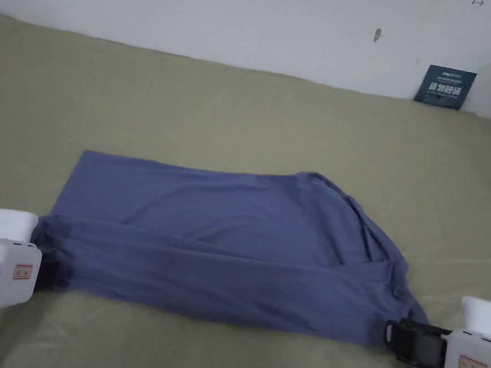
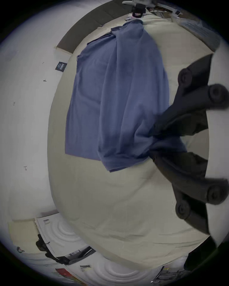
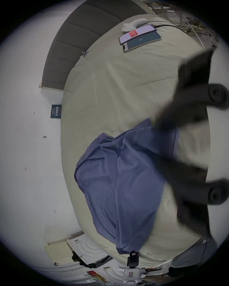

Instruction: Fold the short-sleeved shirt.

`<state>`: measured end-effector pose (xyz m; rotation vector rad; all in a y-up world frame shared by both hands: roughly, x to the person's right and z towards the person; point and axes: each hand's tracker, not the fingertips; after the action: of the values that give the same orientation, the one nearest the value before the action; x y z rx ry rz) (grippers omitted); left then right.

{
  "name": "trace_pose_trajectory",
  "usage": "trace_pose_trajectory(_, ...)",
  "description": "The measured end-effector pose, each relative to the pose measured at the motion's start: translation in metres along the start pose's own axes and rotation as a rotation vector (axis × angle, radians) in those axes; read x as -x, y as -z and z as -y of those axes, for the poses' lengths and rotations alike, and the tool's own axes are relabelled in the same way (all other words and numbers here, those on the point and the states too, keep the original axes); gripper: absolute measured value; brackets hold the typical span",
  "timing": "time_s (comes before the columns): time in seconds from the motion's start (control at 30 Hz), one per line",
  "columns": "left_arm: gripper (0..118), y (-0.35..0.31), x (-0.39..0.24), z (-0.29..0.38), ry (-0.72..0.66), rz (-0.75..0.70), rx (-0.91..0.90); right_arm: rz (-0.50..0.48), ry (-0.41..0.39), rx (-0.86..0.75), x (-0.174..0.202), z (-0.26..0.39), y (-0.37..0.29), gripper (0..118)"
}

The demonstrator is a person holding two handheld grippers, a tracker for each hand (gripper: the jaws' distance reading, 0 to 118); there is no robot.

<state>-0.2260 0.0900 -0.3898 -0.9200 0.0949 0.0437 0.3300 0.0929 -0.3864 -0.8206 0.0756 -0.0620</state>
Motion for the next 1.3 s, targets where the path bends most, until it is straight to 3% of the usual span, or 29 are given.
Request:
trace_pose_trajectory(0.03,11,0.0,0.0,-0.002,0.018,0.018,0.006,0.002,-0.006,-0.006,0.001,-0.001,0.003,115)
trace_pose_trajectory(0.17,10,0.001,-0.003,-0.006,0.004,0.024,0.004,0.033,-0.033,0.035,0.005,-0.006,0.032,109)
trace_pose_trajectory(0.2,10,0.001,-0.004,-0.006,0.011,0.022,0.004,0.028,-0.034,0.07,0.003,-0.007,0.038,96)
trace_pose_trajectory(0.23,10,0.001,-0.003,-0.007,0.021,0.018,0.004,0.032,-0.022,0.067,0.002,-0.007,0.041,46)
trace_pose_trajectory(0.27,10,-0.001,-0.003,-0.007,0.022,0.017,0.001,0.002,0.003,0.072,0.004,-0.006,0.042,12)
trace_pose_trajectory(0.3,10,-0.003,-0.003,-0.007,0.023,0.021,0.002,-0.045,0.019,0.057,0.006,-0.005,0.039,11)
trace_pose_trajectory(0.33,10,-0.006,-0.003,-0.007,0.024,0.018,0.0,0.024,-0.013,0.043,0.011,-0.004,0.032,10)
trace_pose_trajectory(0.43,10,-0.015,0.001,-0.008,0.025,0.023,-0.011,0.025,-0.076,0.008,0.019,-0.001,0.01,10)
trace_pose_trajectory(0.63,10,-0.044,0.006,0.006,0.04,0.025,-0.043,0.006,-0.053,-0.036,0.022,0.019,-0.044,10)
trace_pose_trajectory(0.87,10,-0.082,0.018,0.068,0.055,0.03,-0.011,0.024,-0.044,-0.007,0.035,0.081,-0.087,10)
trace_pose_trajectory(1.3,10,-0.082,0.025,0.084,0.038,0.026,0.019,0.032,-0.043,0.05,0.038,0.098,-0.081,10)
